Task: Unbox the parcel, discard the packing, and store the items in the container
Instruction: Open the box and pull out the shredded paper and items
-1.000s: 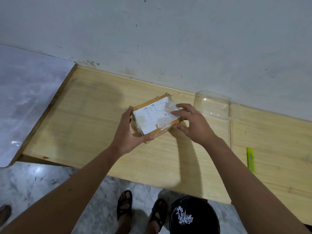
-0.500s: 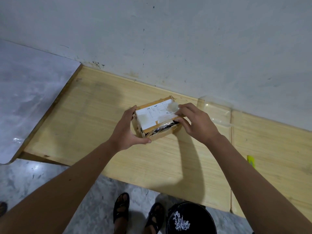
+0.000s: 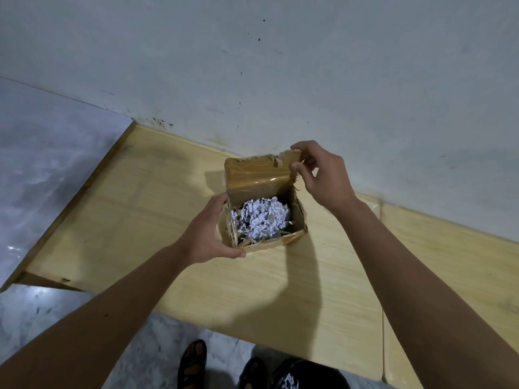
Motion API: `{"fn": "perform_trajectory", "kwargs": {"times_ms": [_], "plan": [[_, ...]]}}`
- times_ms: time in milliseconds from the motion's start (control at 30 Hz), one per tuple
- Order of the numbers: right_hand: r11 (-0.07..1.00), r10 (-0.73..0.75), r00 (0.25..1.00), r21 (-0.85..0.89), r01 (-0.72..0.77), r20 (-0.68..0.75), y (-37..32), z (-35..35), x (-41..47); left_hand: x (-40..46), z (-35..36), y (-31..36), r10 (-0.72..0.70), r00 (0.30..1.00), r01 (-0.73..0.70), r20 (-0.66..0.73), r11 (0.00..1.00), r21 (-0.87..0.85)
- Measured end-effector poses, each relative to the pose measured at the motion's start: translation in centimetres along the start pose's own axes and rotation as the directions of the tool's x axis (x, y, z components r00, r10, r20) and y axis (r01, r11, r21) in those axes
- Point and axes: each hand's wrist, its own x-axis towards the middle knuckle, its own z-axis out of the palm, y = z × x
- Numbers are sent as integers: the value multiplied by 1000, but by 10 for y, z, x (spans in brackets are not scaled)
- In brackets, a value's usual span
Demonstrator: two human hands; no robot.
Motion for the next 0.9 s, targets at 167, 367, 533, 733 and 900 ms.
{"fn": "perform_trajectory", "kwargs": {"times_ms": [167,367,533,733,900], "plan": [[988,125,992,88,-126,9,16,15,19,0,-1,-3,-43,997,40,57,998,39],[982,174,983,59,-178,64,41,29,16,5,-4,-9,-32,993,26,113,998,50],[968,242,963,39,-248,118,65,35,8,10,-9,-7,8,986,-18,168,998,59],[990,130,990,38,-133,61,72,48,-1,16,-10,-11,18,980,-18,198,1000,2],[987,141,985,69,-148,98,64,44,-10,15,-10,-10,22,979,-10,201,998,-59]]}}
